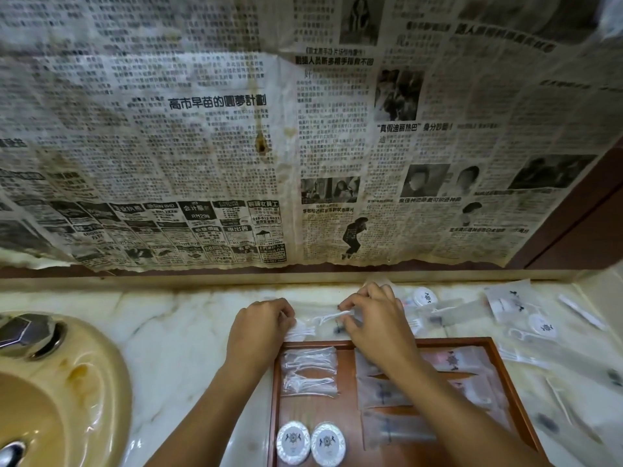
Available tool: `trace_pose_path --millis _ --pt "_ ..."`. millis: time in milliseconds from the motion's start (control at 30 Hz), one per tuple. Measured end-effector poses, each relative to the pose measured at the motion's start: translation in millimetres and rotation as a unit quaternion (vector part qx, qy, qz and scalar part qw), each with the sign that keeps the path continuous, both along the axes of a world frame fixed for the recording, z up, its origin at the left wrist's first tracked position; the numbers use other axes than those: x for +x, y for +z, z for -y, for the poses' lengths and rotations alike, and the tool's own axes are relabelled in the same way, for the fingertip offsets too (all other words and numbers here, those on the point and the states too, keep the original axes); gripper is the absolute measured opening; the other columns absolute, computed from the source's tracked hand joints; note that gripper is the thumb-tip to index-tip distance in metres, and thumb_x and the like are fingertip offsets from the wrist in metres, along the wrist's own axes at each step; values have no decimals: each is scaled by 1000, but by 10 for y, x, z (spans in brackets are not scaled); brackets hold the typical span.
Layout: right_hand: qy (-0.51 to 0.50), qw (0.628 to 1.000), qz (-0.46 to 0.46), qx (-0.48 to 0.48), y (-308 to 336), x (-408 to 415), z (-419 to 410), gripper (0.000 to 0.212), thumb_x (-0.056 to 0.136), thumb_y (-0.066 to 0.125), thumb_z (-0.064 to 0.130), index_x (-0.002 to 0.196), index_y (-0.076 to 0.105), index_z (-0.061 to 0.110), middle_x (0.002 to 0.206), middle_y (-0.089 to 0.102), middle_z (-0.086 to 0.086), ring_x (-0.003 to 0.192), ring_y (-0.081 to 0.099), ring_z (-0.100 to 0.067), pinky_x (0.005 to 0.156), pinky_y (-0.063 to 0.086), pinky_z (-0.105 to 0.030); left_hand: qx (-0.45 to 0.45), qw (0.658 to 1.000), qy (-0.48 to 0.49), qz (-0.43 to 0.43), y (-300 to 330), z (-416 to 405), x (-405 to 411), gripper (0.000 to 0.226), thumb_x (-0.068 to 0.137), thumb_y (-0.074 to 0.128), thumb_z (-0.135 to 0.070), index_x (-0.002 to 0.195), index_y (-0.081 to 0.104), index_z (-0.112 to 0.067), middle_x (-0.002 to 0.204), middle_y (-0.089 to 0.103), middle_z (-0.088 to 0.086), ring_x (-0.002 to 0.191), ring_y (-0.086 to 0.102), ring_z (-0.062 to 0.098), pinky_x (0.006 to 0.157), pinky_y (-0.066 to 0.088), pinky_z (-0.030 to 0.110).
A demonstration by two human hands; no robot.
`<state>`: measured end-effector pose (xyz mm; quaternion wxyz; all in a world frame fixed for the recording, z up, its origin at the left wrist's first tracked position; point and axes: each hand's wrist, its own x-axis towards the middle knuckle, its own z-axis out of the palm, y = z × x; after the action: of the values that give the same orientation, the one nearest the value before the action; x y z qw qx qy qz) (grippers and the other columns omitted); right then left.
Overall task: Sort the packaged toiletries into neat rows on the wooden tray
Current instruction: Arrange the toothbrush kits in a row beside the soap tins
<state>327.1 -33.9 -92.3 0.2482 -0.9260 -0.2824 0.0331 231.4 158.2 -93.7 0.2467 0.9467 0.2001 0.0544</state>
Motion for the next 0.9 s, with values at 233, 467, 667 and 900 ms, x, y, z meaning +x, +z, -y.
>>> trace_pose_path --millis 233,467,667,900 --pt "16 1000 -4 18 27 -79 9 25 84 62 31 108 67 31 102 47 13 110 41 -10 94 34 -30 -3 998 -42 -54 7 -21 38 20 87 70 -35 105 68 -26 108 60 -5 101 59 16 85 46 30" --pt "73 996 -13 41 67 -182 -143 20 86 62 39 105 68 34 100 44 18 110 37 -5 98 31 -26 -115 992 -8 -47 -14 -27 7 18 87 70 -30 86 52 -28 77 62 -6 76 59 16 66 43 31" --pt "129 991 -28 -12 130 -263 -373 35 86 64 49 117 67 34 108 52 14 113 37 -10 98 31 -31 -195 980 31 3 20 -19 -40 16 88 70 -20 85 54 -23 66 60 -4 60 54 10 62 43 28" --pt "118 993 -20 22 208 -259 -455 19 88 66 37 107 66 35 100 47 21 110 38 -7 99 35 -29 -252 960 81 87 109 0 -135 12 89 70 -17 86 58 -18 75 61 -2 64 54 1 61 42 12"
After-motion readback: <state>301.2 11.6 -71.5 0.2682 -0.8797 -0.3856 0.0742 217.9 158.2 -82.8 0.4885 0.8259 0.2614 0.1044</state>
